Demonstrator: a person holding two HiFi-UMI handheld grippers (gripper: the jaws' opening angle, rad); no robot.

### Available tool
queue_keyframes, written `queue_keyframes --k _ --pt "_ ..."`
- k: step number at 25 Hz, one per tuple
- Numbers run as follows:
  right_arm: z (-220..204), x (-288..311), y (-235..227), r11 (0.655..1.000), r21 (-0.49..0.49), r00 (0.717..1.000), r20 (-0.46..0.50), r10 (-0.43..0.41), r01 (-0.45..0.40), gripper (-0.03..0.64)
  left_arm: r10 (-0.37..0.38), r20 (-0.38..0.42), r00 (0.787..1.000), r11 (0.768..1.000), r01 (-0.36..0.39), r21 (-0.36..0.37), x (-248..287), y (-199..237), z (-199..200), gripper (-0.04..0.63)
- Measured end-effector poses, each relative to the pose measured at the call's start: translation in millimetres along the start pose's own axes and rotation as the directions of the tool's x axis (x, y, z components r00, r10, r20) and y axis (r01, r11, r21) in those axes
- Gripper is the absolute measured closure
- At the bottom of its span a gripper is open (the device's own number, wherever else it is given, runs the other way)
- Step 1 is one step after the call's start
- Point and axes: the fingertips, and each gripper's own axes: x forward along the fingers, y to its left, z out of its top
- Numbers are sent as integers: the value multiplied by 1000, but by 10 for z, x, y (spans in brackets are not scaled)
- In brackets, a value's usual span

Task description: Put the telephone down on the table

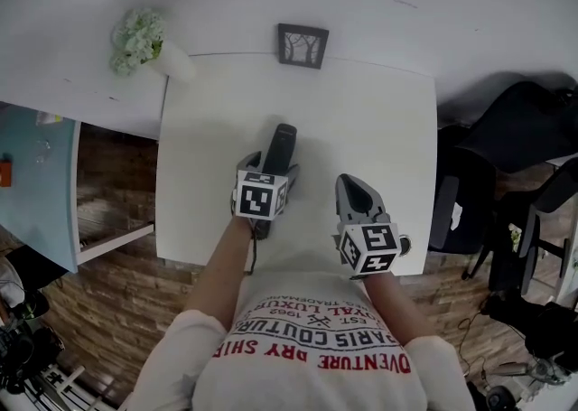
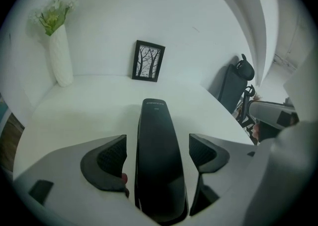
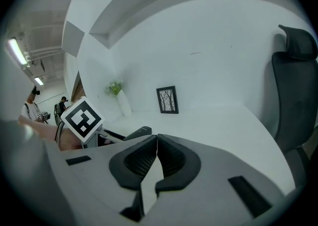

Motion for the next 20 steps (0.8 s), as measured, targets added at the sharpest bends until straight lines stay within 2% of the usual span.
queue_keyframes --k 4,5,6,7,9,15,18,20 --pt "40 -134 77 1000 -5 1000 24 -4 4 592 17 83 996 1000 -17 2 -297 -74 105 216" --pt "51 -169 98 1000 -6 1000 31 -5 5 592 34 106 994 999 -35 9 -390 -78 135 234" --pt "60 -204 120 1000 -8 999 39 -5 5 592 61 129 990 998 -64 17 -485 -67 164 300" --pt "65 -240 143 1000 -9 999 46 -6 6 592 91 153 984 995 -96 26 -579 -46 192 399" --pt "63 -316 191 1000 -10 998 57 -8 9 592 128 193 973 990 -137 32 -748 -23 224 513" --pt "39 -547 345 1000 -10 996 85 -22 23 592 59 243 968 996 -71 44 -1141 -199 153 568" --pt "87 -639 453 1000 -17 993 114 -22 24 592 13 309 951 997 -35 66 -1380 -313 181 571" --pt "113 -702 530 999 -23 991 135 -22 25 592 -13 366 930 996 -21 91 -1563 -401 224 572"
